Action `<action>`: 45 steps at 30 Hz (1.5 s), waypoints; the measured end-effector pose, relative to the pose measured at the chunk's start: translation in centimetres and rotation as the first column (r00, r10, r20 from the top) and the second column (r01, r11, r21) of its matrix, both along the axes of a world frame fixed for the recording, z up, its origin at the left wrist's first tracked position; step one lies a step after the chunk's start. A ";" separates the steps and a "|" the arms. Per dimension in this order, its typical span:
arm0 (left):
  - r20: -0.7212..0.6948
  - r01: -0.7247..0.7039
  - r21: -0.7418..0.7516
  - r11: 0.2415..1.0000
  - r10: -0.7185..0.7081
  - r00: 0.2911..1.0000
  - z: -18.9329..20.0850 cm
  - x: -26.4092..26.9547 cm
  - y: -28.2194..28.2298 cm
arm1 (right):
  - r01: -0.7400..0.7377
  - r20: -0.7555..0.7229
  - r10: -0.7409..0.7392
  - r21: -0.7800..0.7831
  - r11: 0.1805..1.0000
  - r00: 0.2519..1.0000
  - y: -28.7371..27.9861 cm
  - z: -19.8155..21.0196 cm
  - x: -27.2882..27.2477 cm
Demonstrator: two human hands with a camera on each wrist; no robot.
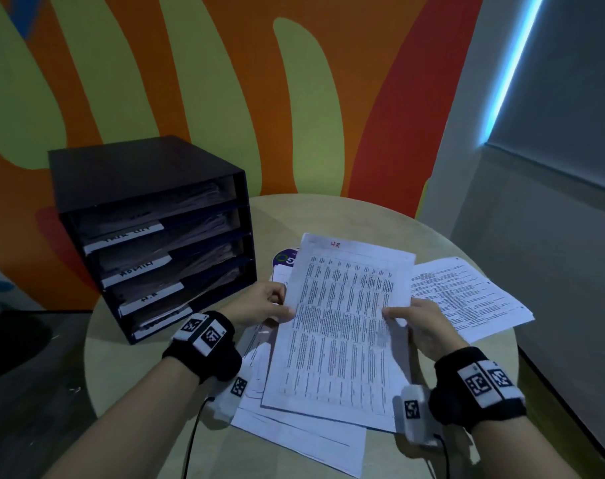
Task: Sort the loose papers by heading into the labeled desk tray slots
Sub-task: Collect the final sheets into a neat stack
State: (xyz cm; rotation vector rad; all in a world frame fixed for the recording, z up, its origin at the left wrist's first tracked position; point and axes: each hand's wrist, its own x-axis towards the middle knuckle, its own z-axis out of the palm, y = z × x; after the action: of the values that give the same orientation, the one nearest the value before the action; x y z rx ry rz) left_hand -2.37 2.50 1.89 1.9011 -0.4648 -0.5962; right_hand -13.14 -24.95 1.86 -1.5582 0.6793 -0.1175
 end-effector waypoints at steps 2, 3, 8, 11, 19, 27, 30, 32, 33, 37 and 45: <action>-0.029 -0.055 0.034 0.998 0.056 0.998 -0.5 -0.2 -0.5 | 0.074 0.013 -0.073 -0.037 0.997 0.997 -1.0 -0.1 -0.7; -0.029 -0.133 0.044 0.990 0.134 0.991 -0.8 -0.2 -0.7 | 0.098 0.014 -0.097 -0.092 0.991 0.995 -1.6 -0.1 -1.1; 0.177 -0.300 0.352 0.887 0.251 0.952 -2.7 1.7 -0.8 | 0.184 0.024 -0.183 -0.222 0.957 0.983 -4.8 0.3 -3.6; 0.206 -0.288 0.470 0.835 0.214 0.955 -3.1 2.1 -2.0 | 0.200 0.055 -0.193 -0.190 0.961 0.980 -5.7 0.3 -4.5; 0.254 -0.320 0.640 0.699 0.201 0.946 -2.6 1.9 -4.6 | 0.163 0.079 -0.151 -0.178 0.970 0.985 -6.2 0.2 -5.2; 0.184 -0.260 0.682 0.683 0.184 0.966 -1.8 2.7 -5.3 | 0.097 0.004 -0.098 -0.207 0.974 0.995 -6.7 0.1 -5.1; 0.258 -0.282 0.691 0.666 0.138 0.956 -1.9 2.6 -5.7 | 0.061 -0.041 -0.074 -0.245 0.968 0.996 -7.0 -0.3 -5.0; 0.261 -0.262 0.693 0.672 0.105 0.960 -2.0 2.5 -5.9 | 0.071 -0.058 -0.088 -0.253 0.965 0.994 -7.2 -1.0 -4.9; 0.259 -0.247 0.697 0.673 0.085 0.962 -2.1 2.6 -6.0 | 0.078 -0.066 -0.098 -0.254 0.964 0.993 -7.2 -1.3 -4.9; 0.272 -0.216 0.739 0.639 0.011 0.962 -2.0 2.7 -6.1 | 0.102 -0.059 -0.121 -0.252 0.962 0.991 -7.2 -1.6 -4.9; 0.278 -0.286 0.614 0.736 0.138 0.951 -2.1 2.4 -5.8 | 0.105 -0.044 -0.118 -0.229 0.968 0.992 -7.0 -1.3 -5.3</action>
State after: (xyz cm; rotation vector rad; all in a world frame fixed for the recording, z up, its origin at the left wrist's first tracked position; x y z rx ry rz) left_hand 0.07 -3.33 -0.23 2.6680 -0.1620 -0.4222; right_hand -18.44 -31.95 0.55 -1.7465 0.8218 -0.2421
